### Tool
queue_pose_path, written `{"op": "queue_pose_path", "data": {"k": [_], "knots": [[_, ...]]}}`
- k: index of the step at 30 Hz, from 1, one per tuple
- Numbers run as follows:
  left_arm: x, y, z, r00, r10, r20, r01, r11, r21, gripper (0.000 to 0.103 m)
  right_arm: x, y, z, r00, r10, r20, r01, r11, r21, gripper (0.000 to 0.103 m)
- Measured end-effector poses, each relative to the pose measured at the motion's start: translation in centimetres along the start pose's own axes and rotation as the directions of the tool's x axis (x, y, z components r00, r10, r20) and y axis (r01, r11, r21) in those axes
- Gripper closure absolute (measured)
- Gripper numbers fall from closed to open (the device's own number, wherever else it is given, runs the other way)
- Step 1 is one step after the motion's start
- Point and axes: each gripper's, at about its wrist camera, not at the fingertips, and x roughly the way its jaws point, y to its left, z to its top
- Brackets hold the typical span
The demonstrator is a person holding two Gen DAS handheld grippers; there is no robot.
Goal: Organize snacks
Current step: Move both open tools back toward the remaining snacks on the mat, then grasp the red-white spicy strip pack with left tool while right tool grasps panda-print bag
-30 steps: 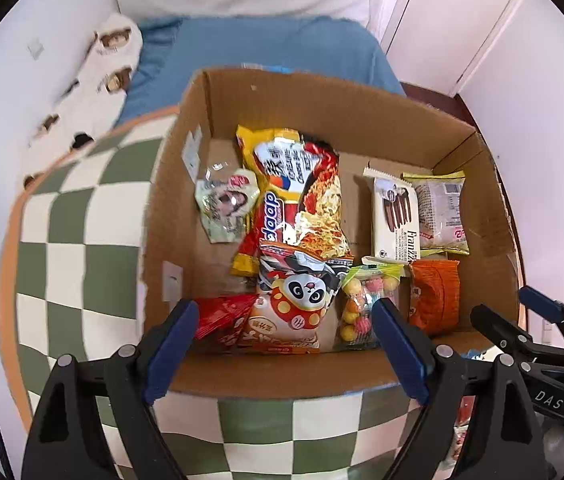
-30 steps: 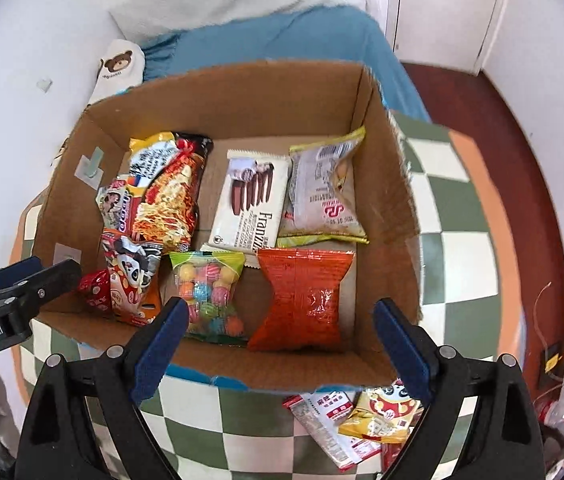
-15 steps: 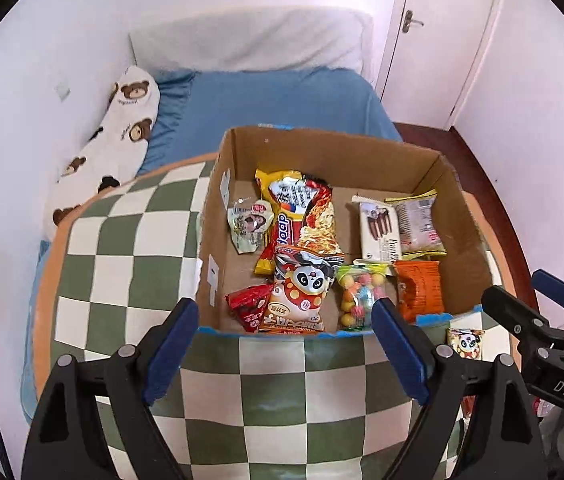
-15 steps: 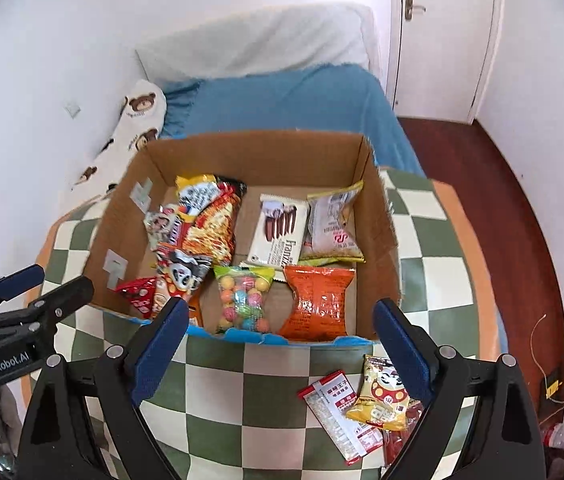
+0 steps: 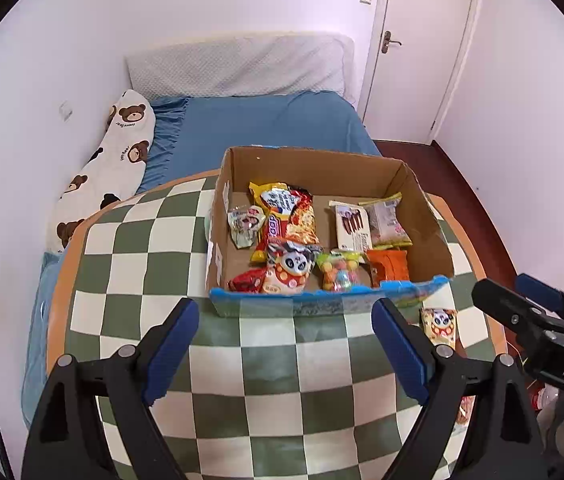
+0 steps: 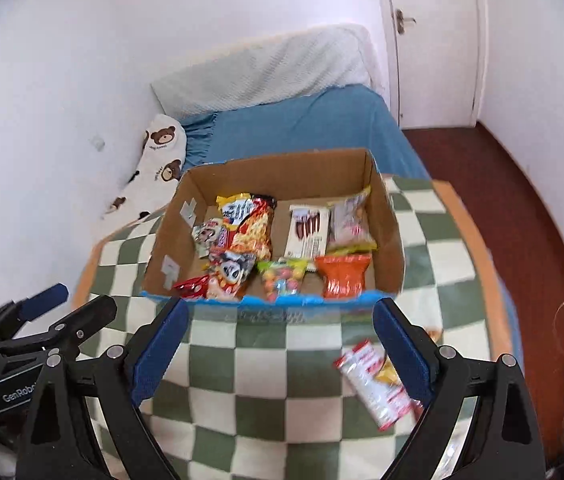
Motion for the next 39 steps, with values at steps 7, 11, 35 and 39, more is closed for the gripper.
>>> {"op": "queue_pose_path", "data": {"k": [7,11,35,39], "knots": [[3.8,-4.1,-4.7,0.988,-0.056,-0.146,0.064,0.997,0.051,0.014,1.0,-8.1,-6.6,0.990,-0.053,-0.133,0.076,0.981,0.179,0.012],[9.1,-8.3,-7.3,0.954,-0.060,-0.292,0.081,0.995,0.060,0.015,2.8,-14.3,-9.8,0.977,-0.014,-0.212,0.074,0.958,0.279,0.016],[26.5,-23.1,-11.8,0.835,0.010,-0.550,0.014,0.999,0.040,0.039,11.7,-28.9,-7.7,0.930,0.104,-0.352,0.023,0.941,0.338,0.031],[24.6,-19.5,-13.5,0.829,0.059,-0.556,-0.036,0.998,0.053,0.041,14.4,-26.1,-6.3,0.918,0.129,-0.374,-0.019,0.959,0.284,0.030]]}}
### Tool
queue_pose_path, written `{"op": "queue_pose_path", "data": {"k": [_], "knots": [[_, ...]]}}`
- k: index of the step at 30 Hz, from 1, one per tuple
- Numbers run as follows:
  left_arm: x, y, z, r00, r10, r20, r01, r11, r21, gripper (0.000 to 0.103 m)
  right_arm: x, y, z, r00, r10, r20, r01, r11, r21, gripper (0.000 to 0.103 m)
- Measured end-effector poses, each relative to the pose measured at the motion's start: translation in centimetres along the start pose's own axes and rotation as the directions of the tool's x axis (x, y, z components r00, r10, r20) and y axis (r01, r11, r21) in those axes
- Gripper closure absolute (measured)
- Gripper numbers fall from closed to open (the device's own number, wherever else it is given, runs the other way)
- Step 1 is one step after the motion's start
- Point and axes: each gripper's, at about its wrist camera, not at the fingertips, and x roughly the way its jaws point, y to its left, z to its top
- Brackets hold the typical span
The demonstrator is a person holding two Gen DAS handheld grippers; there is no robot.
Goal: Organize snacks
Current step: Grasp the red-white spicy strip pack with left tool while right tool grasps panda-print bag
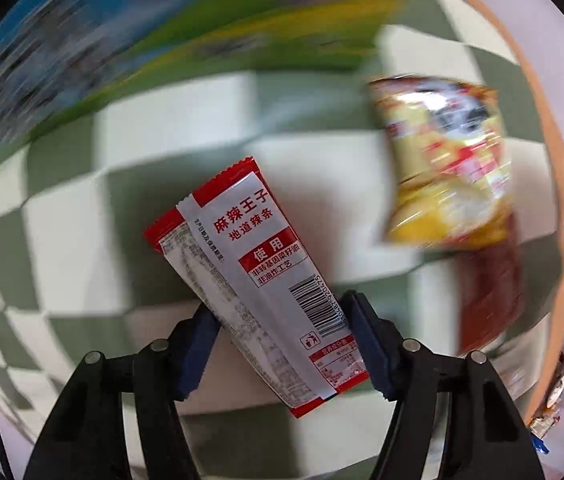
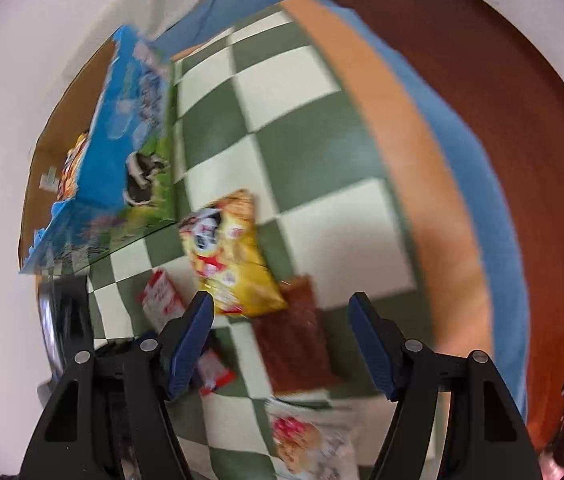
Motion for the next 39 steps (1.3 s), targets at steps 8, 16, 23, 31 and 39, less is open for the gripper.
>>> {"op": "queue_pose_path", "data": {"k": [8,16,23,31,39], "knots": [[-0.4,10.4,-4.2,0.997,0.066,-0.035,-0.071,0.987,-0.146,0.041,7.1,6.2,2.2,0.995,-0.055,-0.088,0.045,0.992,-0.117,0.026],[-1.5,14.4,-4.5,0.995,0.096,0.002,-0.095,0.986,-0.134,0.041,9.6,10.0,-0.7,0.991,-0.096,-0.093,0.074,0.973,-0.218,0.041],[-1.4,14.8,-4.4,0.999,0.037,0.026,-0.036,0.998,-0.055,0.039,11.2,13.8,-8.1,0.978,-0.103,-0.184,0.046,0.956,-0.291,0.044],[-0.8,18.6,-5.8,0.983,-0.181,0.029,0.182,0.944,-0.276,0.020,12.2,13.2,-11.1,0.974,-0.079,-0.212,0.043,0.984,-0.172,0.036],[-1.8,20.5,-5.5,0.995,-0.088,0.041,0.093,0.984,-0.151,0.053,12.4,13.8,-11.9,0.975,-0.124,-0.183,0.093,0.981,-0.167,0.037]]}}
